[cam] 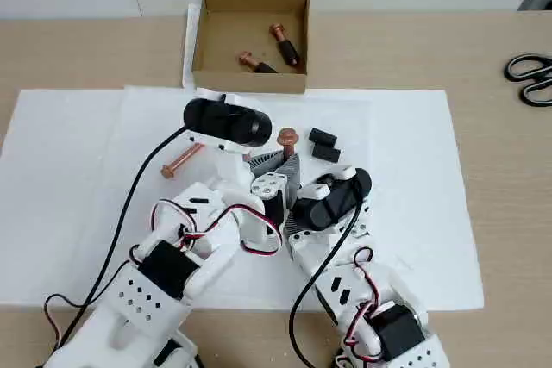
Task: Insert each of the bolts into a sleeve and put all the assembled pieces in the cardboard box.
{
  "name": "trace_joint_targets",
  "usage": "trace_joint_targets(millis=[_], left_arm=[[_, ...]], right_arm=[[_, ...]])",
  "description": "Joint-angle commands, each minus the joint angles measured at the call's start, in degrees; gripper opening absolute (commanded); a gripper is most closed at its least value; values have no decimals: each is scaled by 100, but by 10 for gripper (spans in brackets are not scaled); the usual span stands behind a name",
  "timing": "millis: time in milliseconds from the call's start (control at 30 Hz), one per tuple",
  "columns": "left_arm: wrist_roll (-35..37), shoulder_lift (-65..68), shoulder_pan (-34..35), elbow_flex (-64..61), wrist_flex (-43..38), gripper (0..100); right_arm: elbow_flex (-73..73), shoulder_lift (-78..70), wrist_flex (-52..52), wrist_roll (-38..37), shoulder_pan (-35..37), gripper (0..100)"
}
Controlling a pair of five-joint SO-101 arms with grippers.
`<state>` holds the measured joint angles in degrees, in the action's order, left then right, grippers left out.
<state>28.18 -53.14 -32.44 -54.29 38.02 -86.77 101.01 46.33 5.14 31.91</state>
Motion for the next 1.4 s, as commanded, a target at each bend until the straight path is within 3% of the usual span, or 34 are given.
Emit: trace_joint_targets(millis=[0,500,1067,1267,1367], left_arm=[[-53,-167,-18,4,-141,6],[-62,-193,-281,4,510,6],[-211,-193,-527,-347,607,9],[-193,-202,-536,-75,923,186],[-193,-202,-527,163,1222,219]], right_arm=[[79,66,-154,62,31,4],[79,84,-154,62,31,4],[79,84,-154,53,31,4],[79,84,-154,53,22,4],[70,84,-154,53,22,4]])
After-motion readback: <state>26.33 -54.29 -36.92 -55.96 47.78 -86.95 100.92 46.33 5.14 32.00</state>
